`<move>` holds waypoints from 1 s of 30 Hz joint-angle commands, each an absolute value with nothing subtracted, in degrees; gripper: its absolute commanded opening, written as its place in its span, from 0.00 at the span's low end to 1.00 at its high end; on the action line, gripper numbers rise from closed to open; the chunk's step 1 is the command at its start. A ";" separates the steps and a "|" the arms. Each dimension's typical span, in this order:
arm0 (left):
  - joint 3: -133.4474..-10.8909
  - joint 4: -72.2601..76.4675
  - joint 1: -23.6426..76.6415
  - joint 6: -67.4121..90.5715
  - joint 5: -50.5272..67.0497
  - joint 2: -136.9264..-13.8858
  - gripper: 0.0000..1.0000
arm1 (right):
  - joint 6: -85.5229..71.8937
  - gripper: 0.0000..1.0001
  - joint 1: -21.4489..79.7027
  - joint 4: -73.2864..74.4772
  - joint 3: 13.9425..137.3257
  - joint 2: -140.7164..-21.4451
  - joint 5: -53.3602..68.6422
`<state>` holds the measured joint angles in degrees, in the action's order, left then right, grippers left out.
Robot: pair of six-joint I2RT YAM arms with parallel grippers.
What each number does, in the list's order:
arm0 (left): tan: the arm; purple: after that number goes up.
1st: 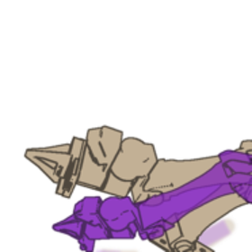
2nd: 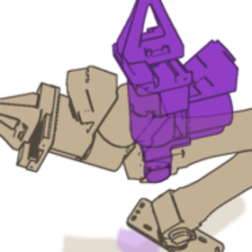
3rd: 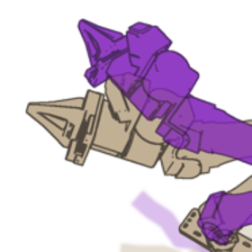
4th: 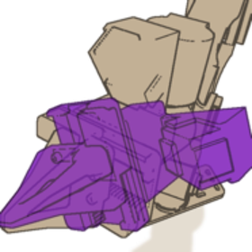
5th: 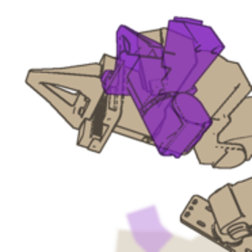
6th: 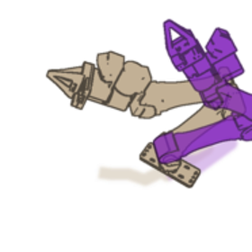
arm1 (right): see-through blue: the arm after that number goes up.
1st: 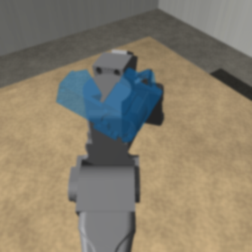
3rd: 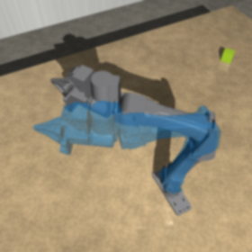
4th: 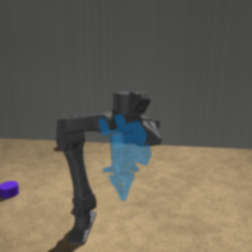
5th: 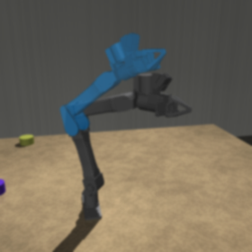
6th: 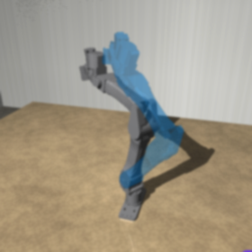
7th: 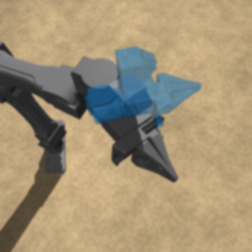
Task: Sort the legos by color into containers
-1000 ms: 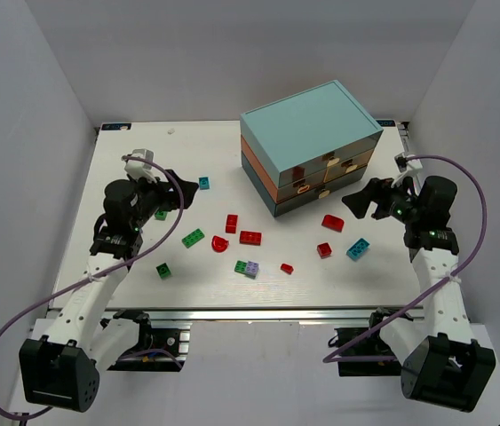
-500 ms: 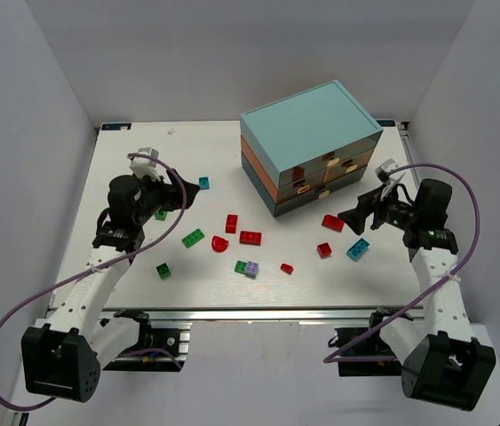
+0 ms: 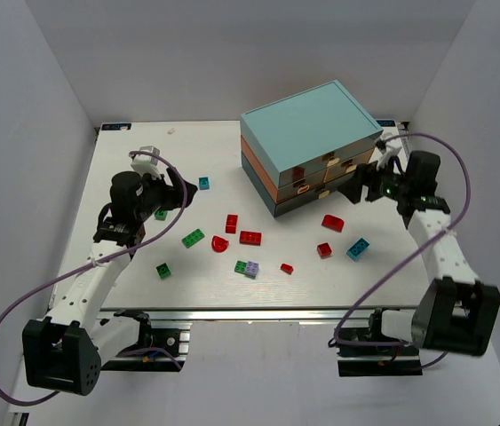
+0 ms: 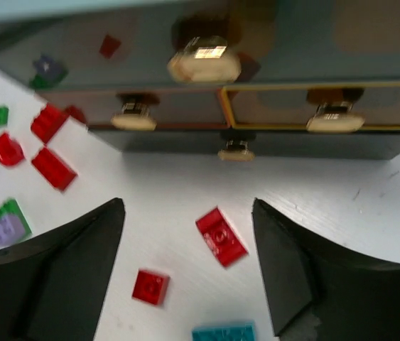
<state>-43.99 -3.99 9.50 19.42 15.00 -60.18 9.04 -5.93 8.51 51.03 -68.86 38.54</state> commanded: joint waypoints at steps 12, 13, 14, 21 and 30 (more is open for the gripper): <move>-46.32 -4.92 9.40 18.19 13.97 -60.03 0.86 | 2.72 0.80 2.09 6.06 64.68 -83.32 34.28; -46.32 -5.01 9.40 18.11 13.80 -60.20 0.86 | 2.99 0.79 2.63 5.72 65.21 -83.41 33.15; -46.41 -5.10 9.40 18.02 13.71 -60.21 0.86 | 2.99 0.78 2.98 5.02 65.39 -83.76 32.35; -46.58 -5.36 9.40 17.75 13.71 -60.56 0.86 | 3.86 0.72 4.04 3.43 67.41 -86.39 30.67; -46.58 -5.54 9.40 17.67 13.27 -60.73 0.86 | 5.09 0.51 4.83 0.70 64.96 -85.43 28.65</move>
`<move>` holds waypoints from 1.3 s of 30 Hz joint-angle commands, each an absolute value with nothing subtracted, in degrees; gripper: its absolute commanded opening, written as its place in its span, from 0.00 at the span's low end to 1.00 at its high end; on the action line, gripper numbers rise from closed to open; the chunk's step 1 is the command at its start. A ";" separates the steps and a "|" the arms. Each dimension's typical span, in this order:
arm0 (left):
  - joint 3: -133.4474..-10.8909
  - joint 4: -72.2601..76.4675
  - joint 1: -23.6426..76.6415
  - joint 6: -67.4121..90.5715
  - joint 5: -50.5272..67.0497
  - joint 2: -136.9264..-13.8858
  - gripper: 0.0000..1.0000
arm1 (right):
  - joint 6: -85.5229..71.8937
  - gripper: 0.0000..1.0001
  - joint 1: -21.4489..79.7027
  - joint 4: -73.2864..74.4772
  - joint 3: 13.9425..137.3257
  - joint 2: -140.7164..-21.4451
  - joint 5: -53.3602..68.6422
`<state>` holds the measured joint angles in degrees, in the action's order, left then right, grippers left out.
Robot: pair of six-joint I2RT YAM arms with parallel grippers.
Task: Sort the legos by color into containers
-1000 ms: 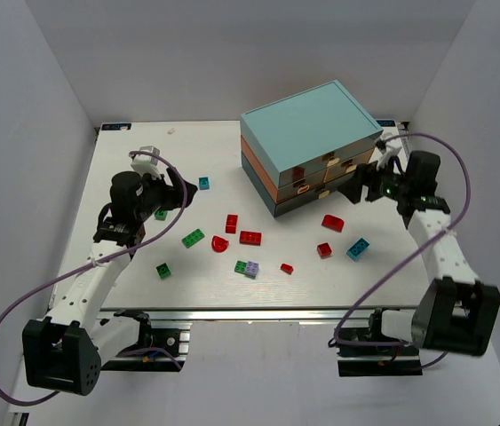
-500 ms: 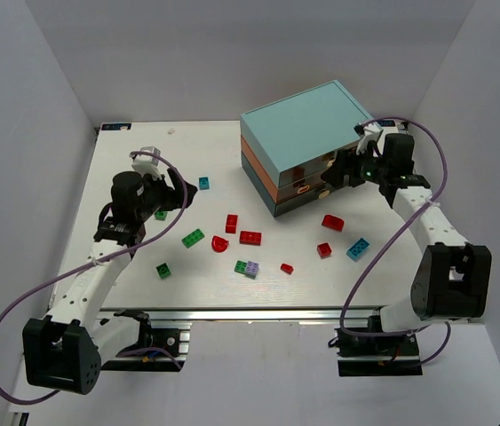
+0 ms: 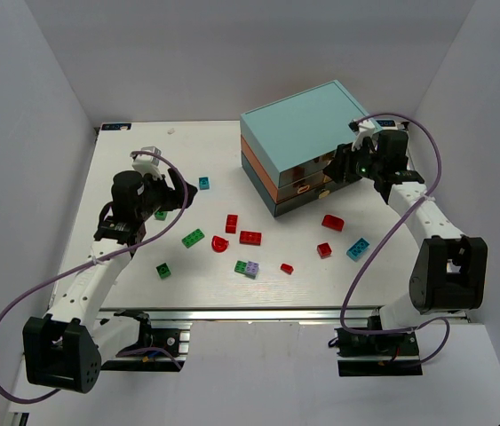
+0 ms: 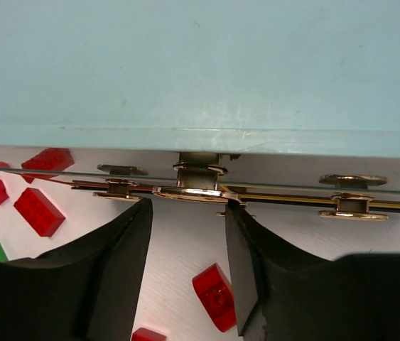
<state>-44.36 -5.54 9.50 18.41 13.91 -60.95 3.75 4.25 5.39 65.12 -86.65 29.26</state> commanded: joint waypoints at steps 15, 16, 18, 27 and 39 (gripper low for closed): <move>-46.41 -5.19 9.40 17.49 13.54 -59.94 0.86 | 4.57 0.64 5.01 -2.28 66.00 -87.36 26.81; -46.41 -5.19 9.40 17.49 13.54 -59.94 0.86 | 4.57 0.62 5.10 -2.29 66.09 -87.62 26.81; -46.32 -5.36 9.40 17.58 13.19 -59.85 0.87 | 3.96 0.55 5.10 -2.72 66.36 -87.89 26.89; -46.32 -5.36 9.40 17.40 13.36 -59.85 0.87 | 5.18 0.17 4.75 -2.81 63.38 -85.70 27.69; -46.23 -5.01 9.40 17.67 14.33 -60.03 0.87 | 6.68 0.14 4.31 -1.50 50.98 -72.00 27.60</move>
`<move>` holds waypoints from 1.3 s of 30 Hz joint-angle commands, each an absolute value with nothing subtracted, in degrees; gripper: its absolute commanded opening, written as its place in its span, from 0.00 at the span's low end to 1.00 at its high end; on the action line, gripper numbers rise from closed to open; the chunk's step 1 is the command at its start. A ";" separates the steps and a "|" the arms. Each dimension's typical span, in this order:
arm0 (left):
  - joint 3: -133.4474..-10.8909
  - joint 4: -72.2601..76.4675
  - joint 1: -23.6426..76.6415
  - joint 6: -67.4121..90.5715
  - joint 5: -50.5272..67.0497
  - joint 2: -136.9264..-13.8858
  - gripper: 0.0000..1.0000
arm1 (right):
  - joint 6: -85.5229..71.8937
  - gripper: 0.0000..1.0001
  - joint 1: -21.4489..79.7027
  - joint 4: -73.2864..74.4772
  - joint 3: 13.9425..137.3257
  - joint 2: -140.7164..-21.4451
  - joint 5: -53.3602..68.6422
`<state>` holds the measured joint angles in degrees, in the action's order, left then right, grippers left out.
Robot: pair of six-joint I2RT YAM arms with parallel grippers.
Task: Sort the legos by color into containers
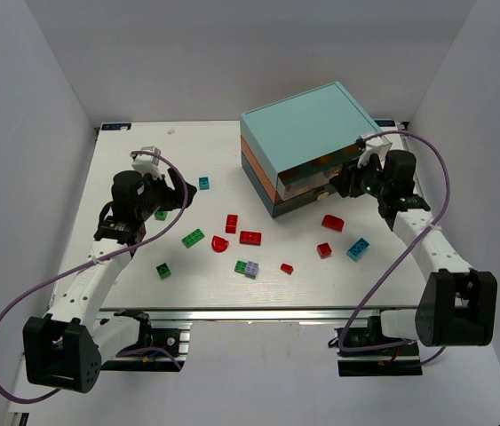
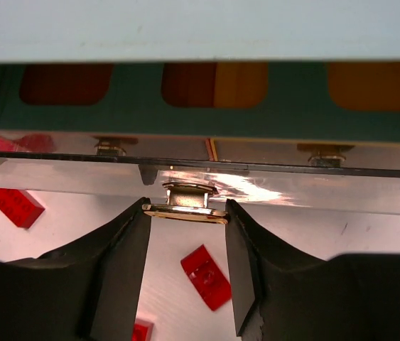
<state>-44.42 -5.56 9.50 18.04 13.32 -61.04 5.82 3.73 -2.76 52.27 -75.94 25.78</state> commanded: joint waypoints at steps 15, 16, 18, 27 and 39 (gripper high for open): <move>-46.23 -4.83 9.40 17.67 15.03 -60.73 0.91 | 6.24 0.21 2.90 3.16 44.83 -64.25 28.12; -46.23 -4.83 9.40 17.67 15.03 -60.82 0.91 | 6.24 0.23 2.81 3.08 44.65 -64.07 28.21; -46.23 -4.83 9.40 17.67 15.29 -61.00 0.92 | 6.24 0.27 2.37 3.51 44.56 -63.90 28.82; -46.23 -4.83 9.40 17.58 15.82 -62.57 0.96 | 7.82 0.84 1.32 8.17 44.56 -61.26 31.81; -47.28 -6.94 9.93 18.37 13.10 -70.66 0.84 | 17.13 0.72 0.97 22.40 42.37 -53.35 42.70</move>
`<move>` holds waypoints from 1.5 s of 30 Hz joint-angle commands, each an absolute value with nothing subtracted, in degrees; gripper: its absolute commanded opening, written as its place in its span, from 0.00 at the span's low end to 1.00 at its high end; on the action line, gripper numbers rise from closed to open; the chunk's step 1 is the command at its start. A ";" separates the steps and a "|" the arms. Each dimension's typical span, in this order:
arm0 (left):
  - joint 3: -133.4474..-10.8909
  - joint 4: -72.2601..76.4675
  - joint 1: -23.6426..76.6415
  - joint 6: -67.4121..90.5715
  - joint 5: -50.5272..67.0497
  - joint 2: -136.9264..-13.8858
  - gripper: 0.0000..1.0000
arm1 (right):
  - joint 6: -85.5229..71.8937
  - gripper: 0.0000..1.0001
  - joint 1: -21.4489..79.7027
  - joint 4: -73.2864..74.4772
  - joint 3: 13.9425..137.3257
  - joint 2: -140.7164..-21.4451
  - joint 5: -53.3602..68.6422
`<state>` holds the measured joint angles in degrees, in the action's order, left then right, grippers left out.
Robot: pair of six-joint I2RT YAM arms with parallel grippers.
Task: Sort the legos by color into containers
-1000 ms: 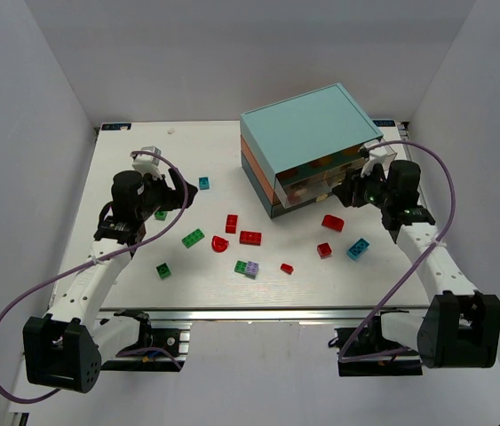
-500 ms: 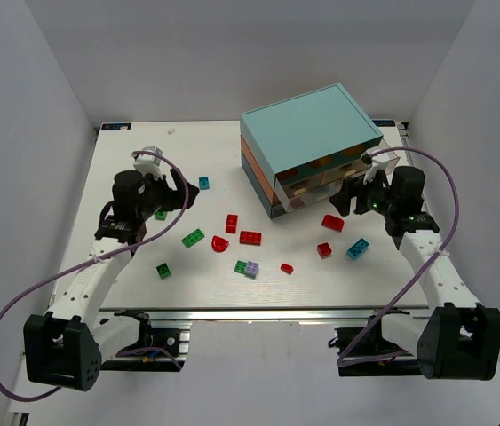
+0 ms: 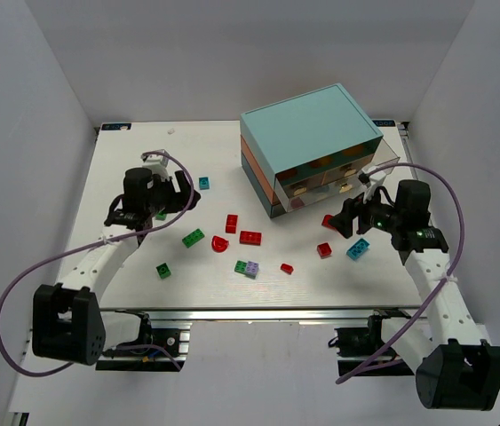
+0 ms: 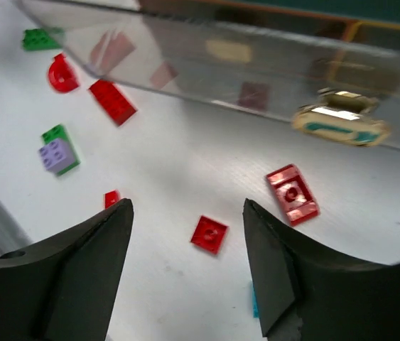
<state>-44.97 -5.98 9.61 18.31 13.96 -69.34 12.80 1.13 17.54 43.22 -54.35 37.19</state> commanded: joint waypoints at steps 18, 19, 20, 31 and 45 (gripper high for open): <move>-44.82 -13.27 10.55 13.01 5.00 -67.94 0.86 | 31.80 0.09 1.23 30.84 40.07 -49.57 57.74; -44.91 -13.10 10.55 13.09 5.53 -67.94 0.86 | 34.17 0.12 1.32 31.72 40.17 -49.66 58.09; -45.09 -13.10 10.55 13.18 5.80 -67.94 0.86 | 34.80 0.17 1.23 32.51 40.17 -49.66 58.53; -43.77 -13.53 10.55 12.92 5.71 -66.97 0.88 | 40.96 0.53 1.14 36.56 40.78 -53.00 59.33; -41.40 -11.43 10.55 13.36 7.47 -66.10 0.88 | 39.46 0.55 1.32 34.37 39.90 -51.24 57.92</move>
<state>-41.91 -12.95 10.26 13.34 6.11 -68.12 39.33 1.19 35.05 39.62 -51.86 57.56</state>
